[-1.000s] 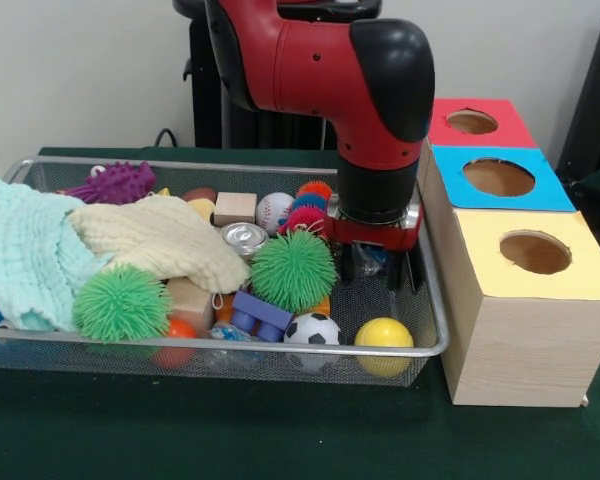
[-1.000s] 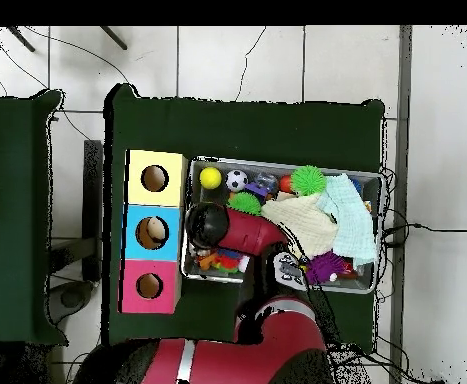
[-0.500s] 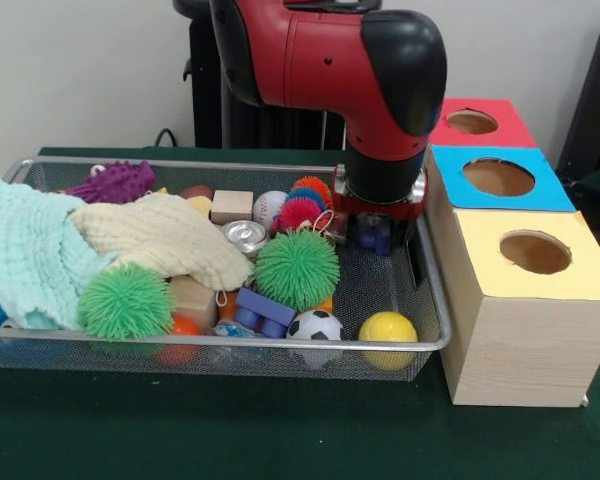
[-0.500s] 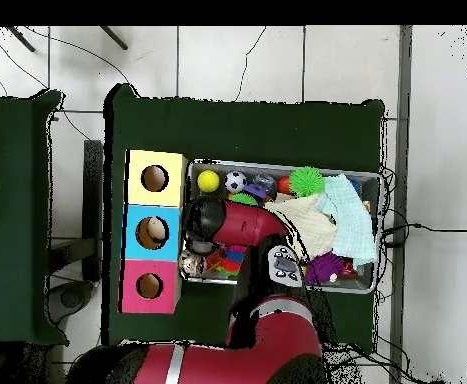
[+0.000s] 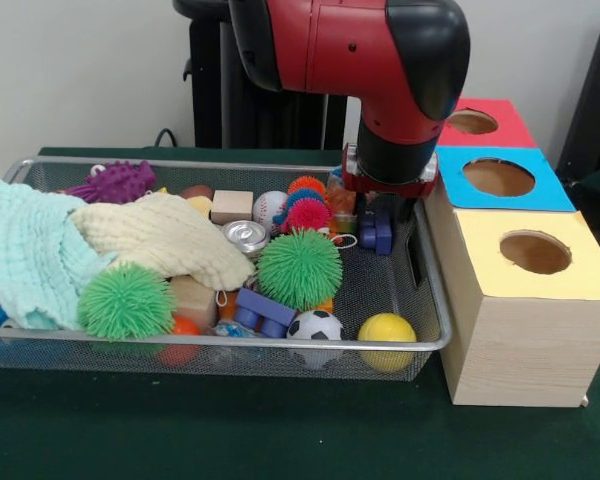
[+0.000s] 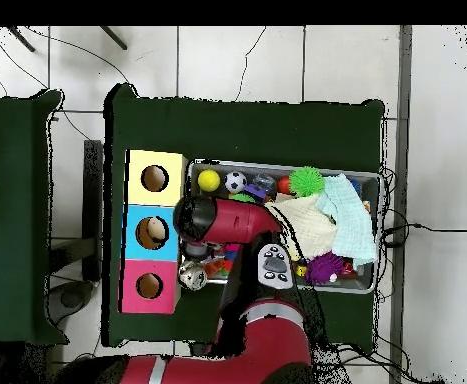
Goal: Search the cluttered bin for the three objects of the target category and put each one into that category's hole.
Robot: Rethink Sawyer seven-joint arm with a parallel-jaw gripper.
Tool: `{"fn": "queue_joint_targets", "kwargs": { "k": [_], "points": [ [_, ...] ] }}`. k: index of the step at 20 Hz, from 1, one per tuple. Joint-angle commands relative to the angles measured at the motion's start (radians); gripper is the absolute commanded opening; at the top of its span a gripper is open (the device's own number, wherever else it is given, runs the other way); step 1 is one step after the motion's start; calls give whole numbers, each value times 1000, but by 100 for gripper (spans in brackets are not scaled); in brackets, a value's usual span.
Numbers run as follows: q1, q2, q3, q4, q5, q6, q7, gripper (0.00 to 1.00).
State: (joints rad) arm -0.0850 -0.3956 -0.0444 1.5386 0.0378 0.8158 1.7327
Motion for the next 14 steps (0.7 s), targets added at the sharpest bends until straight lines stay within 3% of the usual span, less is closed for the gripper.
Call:
{"fn": "queue_joint_targets", "kwargs": {
  "k": [1,4,14],
  "points": [
    [7,35,27,38,-61,56,60,100],
    [4,52,33,30,-72,3,59,100],
    [22,47,14,18,-99,-14,57,100]
  ]
}}
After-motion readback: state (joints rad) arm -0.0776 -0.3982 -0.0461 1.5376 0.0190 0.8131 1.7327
